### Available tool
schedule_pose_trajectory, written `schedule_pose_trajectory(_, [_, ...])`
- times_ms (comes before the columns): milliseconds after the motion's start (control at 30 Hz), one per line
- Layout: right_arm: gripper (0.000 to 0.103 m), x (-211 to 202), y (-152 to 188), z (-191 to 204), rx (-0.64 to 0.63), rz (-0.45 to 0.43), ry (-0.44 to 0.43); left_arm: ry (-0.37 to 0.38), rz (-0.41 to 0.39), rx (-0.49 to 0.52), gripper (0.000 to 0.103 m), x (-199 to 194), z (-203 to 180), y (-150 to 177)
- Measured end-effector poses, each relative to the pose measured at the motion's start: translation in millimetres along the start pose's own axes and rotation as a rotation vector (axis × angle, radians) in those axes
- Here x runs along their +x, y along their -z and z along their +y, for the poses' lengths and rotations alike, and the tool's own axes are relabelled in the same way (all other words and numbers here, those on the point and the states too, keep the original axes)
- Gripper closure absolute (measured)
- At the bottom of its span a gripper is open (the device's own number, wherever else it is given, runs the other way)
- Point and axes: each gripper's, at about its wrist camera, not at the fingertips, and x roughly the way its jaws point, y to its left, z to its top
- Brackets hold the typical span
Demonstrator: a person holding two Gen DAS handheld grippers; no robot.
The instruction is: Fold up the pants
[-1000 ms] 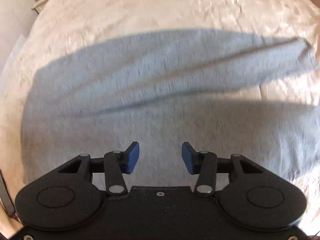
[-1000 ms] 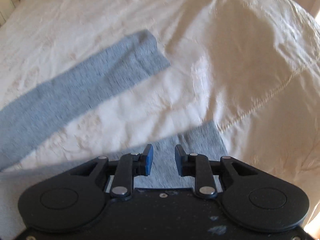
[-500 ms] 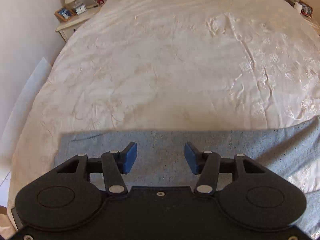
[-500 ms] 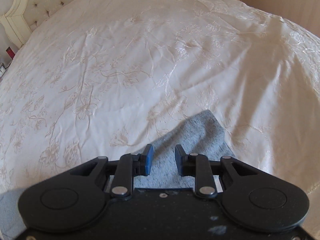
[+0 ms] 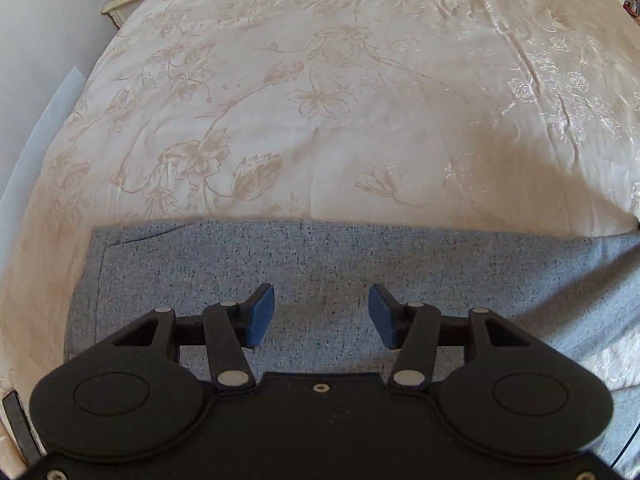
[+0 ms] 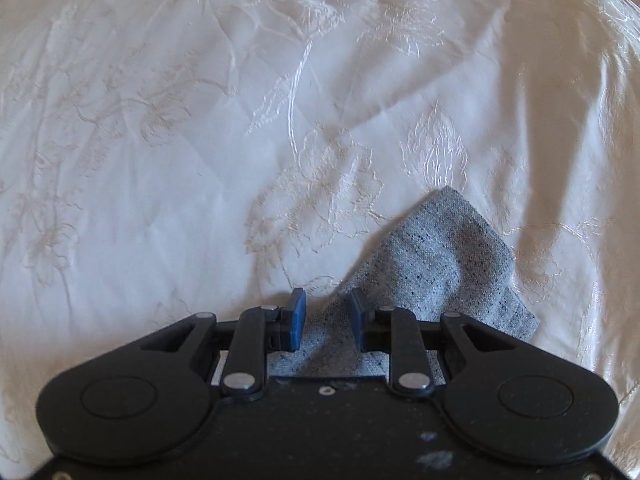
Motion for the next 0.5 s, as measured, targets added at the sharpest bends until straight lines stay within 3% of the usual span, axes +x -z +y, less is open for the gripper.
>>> schedule_pose_trajectory(100, [0.087, 9, 10, -5, -0.006, 0.024, 0.023, 0.017, 0.014, -0.013, 0.044, 16, 4, -11])
schedule_pose_trajectory(167, [0.101, 9, 15, -13, 0.014, 0.041, -0.005, 0.033, 0.035, -0.027, 0.044, 27, 5, -21])
schedule_pose_trajectory(500, [0.101, -31, 50, -67, 0.072, -0.002, -0.138, 0.086, 0.168, -0.140, 0.044, 89, 4, -76])
